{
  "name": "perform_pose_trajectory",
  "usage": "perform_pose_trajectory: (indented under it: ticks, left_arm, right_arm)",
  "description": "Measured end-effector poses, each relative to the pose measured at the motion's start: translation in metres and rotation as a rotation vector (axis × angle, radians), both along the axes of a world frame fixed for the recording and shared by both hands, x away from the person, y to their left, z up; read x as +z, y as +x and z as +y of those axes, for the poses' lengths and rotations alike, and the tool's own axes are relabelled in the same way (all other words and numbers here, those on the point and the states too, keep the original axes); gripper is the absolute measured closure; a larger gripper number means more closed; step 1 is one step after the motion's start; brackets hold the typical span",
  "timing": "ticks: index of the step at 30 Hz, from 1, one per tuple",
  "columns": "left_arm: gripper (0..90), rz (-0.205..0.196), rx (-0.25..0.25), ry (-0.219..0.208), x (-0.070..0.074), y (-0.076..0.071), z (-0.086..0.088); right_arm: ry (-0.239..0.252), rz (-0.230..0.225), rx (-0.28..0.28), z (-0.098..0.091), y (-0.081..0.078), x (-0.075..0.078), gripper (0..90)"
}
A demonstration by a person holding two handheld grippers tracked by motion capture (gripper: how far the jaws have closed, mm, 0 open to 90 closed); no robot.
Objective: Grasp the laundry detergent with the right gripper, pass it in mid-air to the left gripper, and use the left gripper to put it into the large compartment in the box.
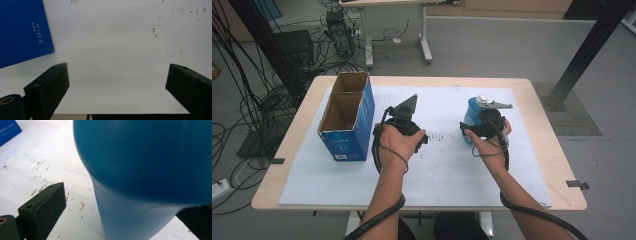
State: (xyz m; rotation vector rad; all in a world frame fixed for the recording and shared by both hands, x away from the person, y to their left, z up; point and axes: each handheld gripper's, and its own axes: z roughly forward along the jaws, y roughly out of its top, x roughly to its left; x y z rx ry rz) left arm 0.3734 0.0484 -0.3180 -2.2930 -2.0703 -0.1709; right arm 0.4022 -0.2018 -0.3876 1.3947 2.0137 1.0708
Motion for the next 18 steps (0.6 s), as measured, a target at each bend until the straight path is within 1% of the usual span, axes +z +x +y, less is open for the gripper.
perform_pose_trajectory:
  ticks: [18]
  left_arm:
    - [5.3,0.002,-0.002,0.002,-0.0013,0.0012,-0.0016]
  right_arm:
    - [0.002,0.001,0.002,-0.0004,0.0012,-0.0005,1.9]
